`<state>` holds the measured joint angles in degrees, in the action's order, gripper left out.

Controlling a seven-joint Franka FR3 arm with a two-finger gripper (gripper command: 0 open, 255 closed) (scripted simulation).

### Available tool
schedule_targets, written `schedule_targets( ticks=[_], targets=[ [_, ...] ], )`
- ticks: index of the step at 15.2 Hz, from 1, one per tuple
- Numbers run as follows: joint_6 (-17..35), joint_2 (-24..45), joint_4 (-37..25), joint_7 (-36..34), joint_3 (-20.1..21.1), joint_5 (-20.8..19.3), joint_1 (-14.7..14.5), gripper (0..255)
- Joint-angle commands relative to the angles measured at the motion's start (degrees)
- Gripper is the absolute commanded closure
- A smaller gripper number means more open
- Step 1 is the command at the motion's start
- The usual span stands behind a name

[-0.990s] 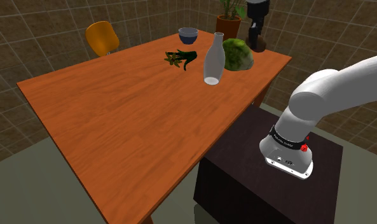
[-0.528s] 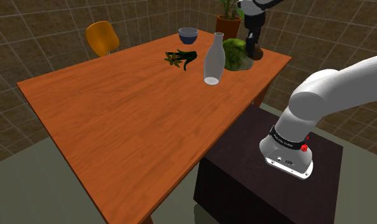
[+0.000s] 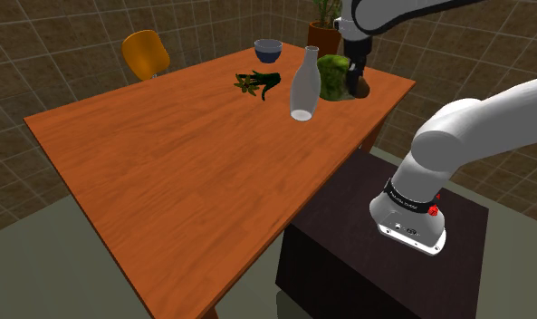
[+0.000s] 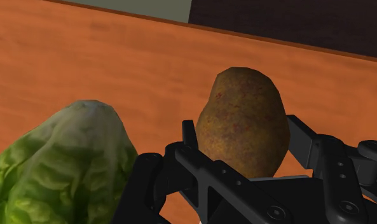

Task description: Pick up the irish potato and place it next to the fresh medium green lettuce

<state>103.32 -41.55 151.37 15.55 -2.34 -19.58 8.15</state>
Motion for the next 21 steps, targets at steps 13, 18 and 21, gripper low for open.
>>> schedule_targets(
  ticks=[13,18,21],
  targets=[
    [12.0,4.1,8.2,-3.5,-0.8,-2.1,0.6,255],
    [16.7,6.7,10.6,-5.0,-1.0,-3.2,1.1,255],
    [19.7,8.5,11.8,-6.0,-1.1,-4.0,1.4,255]
  ],
)
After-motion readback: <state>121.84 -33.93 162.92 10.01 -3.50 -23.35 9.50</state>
